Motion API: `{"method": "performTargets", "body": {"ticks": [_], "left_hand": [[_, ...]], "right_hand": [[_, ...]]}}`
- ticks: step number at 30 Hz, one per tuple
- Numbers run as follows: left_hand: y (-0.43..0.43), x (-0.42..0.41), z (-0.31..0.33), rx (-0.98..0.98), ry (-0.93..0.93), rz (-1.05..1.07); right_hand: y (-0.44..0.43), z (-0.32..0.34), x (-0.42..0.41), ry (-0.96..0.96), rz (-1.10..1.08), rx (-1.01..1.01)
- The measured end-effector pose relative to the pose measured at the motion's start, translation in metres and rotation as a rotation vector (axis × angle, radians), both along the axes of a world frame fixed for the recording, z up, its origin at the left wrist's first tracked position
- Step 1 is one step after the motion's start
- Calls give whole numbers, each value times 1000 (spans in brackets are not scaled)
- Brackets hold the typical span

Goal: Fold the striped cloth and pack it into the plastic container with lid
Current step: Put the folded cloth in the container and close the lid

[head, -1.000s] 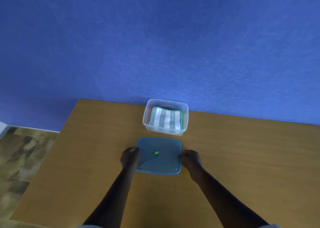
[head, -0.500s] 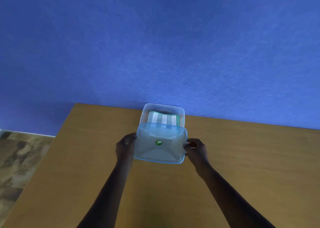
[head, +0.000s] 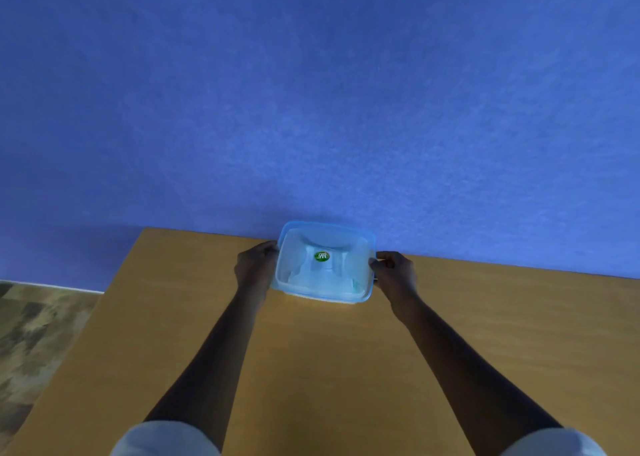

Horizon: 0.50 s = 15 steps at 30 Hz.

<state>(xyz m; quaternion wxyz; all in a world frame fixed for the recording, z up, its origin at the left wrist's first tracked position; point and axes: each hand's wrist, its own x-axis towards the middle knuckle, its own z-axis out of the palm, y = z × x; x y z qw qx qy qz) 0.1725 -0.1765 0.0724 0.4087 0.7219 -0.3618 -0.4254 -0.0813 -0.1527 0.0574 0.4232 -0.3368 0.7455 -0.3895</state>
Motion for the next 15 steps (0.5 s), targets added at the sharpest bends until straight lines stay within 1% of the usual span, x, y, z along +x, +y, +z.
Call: {"method": "performTargets", "body": {"ticks": [5,10,15], "left_hand": [[-21,-2,-3,86,-135,-23],[-36,-1,-15,174,-230,-55],[-42,-4,-25,186,-214,-70]], "right_hand": [[-18,-4,3,113,37,64],[-25,-11,7,145,28,84],[-34,-16,5,173,36,95]]}}
